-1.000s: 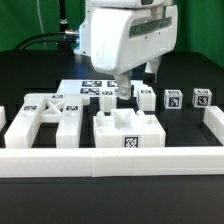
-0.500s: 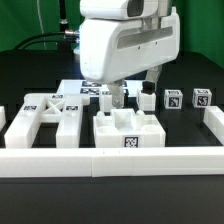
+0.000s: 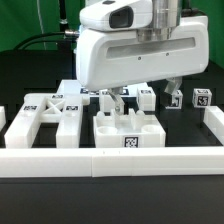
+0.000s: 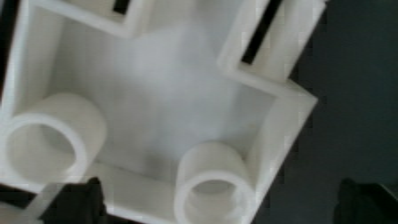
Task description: Assemble chair
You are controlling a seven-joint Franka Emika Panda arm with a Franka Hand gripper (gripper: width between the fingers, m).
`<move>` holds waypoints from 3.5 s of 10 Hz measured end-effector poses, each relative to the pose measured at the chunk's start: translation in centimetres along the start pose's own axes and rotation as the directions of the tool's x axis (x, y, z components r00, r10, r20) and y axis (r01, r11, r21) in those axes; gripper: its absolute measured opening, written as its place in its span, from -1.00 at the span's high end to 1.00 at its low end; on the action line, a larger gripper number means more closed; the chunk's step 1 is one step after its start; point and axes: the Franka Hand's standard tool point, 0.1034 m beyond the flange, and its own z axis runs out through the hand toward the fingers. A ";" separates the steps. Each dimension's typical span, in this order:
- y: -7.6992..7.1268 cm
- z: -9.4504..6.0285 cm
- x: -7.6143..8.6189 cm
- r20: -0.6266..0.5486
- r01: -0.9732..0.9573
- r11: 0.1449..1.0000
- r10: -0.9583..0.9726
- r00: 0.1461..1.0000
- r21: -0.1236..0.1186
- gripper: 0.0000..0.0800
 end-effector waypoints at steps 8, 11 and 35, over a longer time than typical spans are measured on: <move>-1.4 3.7 -0.5 -0.015 -0.226 0.974 0.227 0.974 0.023 -0.62; -1.5 4.6 -0.5 -0.042 -0.220 0.975 0.221 0.974 0.020 -0.62; -8.3 4.6 5.2 -0.069 -0.224 0.973 0.227 0.971 0.046 0.92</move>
Offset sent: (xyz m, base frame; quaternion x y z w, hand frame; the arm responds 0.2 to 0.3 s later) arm -0.0113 -0.0018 -0.0301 -0.0271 -0.0014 0.2214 0.9748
